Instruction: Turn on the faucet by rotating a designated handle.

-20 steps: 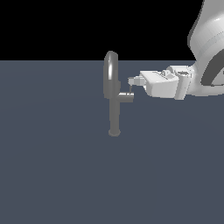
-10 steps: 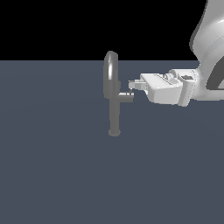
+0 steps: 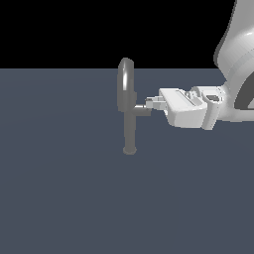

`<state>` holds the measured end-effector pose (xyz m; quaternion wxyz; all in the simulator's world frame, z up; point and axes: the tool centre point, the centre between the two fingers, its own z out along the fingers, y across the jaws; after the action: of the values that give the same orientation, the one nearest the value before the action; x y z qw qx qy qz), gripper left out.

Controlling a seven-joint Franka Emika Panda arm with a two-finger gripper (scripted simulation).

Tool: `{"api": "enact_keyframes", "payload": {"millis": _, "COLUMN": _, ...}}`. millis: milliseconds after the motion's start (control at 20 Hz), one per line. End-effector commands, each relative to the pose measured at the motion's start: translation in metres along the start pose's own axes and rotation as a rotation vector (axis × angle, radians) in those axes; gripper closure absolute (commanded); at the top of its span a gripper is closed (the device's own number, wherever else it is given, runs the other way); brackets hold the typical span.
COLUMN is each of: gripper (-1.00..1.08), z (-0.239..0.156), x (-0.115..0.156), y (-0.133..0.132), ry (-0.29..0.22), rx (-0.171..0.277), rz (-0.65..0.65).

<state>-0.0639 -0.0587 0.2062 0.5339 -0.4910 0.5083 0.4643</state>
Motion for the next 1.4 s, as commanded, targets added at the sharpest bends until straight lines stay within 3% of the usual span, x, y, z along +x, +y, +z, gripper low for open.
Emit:
{"api": "enact_keyframes", "payload": {"millis": 0, "gripper": 1.08, "z": 0.0, "x": 0.032, "y": 0.013, "ry": 0.001, "rx": 0.004, "rz": 0.047}}
{"api": "enact_keyframes", "payload": {"millis": 150, "gripper": 1.08, "z": 0.0, "x": 0.044, "y": 0.018, "ry": 0.001, "rx": 0.004, "rz": 0.058}}
{"api": "enact_keyframes", "payload": {"millis": 200, "gripper": 1.08, "z": 0.0, "x": 0.017, "y": 0.006, "ry": -0.002, "rx": 0.0, "rz": 0.008}}
{"api": "enact_keyframes", "payload": {"millis": 700, "gripper": 1.08, "z": 0.0, "x": 0.069, "y": 0.008, "ry": 0.001, "rx": 0.004, "rz": 0.056}}
{"api": "enact_keyframes", "payload": {"millis": 750, "gripper": 1.08, "z": -0.003, "x": 0.03, "y": -0.004, "ry": -0.009, "rx": -0.004, "rz": -0.012}}
{"api": "enact_keyframes", "payload": {"millis": 1350, "gripper": 1.08, "z": 0.0, "x": 0.089, "y": -0.013, "ry": 0.001, "rx": 0.004, "rz": 0.057}}
